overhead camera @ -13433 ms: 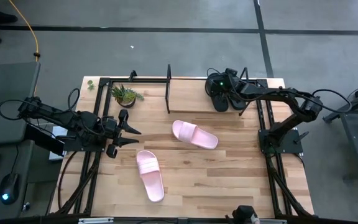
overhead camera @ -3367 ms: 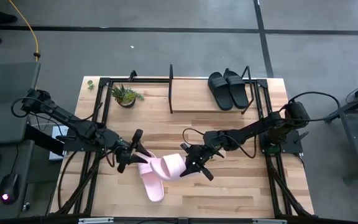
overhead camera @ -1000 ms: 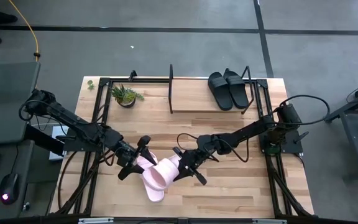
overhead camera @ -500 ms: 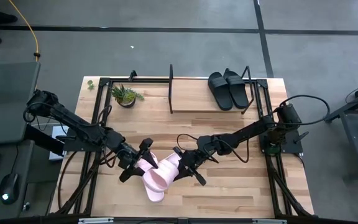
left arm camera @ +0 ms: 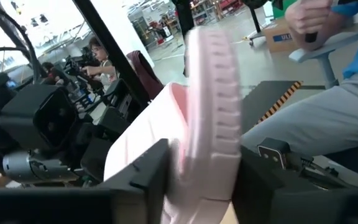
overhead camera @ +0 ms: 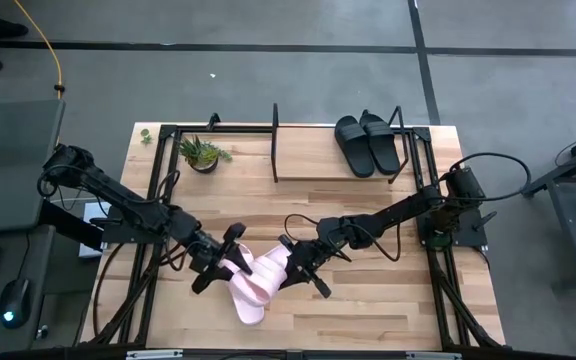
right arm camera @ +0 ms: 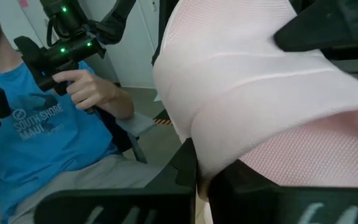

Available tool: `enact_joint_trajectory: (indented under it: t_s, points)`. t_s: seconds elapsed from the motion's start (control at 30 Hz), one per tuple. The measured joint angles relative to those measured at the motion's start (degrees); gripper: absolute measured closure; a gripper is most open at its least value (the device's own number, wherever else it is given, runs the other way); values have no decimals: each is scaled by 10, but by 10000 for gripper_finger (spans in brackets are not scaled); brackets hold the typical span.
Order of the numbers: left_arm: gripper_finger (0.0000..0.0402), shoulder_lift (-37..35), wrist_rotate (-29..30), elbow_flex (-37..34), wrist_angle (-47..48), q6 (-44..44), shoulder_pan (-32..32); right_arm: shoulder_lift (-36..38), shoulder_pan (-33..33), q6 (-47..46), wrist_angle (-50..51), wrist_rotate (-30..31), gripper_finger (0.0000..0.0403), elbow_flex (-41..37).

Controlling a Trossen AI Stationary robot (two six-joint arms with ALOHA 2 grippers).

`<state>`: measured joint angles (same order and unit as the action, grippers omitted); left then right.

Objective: Pick and place slides into the shelf
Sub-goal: Put the top pink slide on the shelf

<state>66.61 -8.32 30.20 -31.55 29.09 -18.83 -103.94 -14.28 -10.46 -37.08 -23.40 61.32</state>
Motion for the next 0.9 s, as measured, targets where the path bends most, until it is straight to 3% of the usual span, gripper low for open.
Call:
enact_joint_trajectory:
  t_s: [0.2, 0.67, 0.9]
  points:
    - [337, 0, 0, 0, 0, 9, 0, 0, 0, -7, 0, 0, 388, 0]
    - [339, 0, 15, 0, 14, 12, 0, 0, 3, -11, 19, 11, 302, 0]
    - [335, -1, 68, 0, 52, 24, 0, 24, 10, -4, 166, 60, 297, 15]
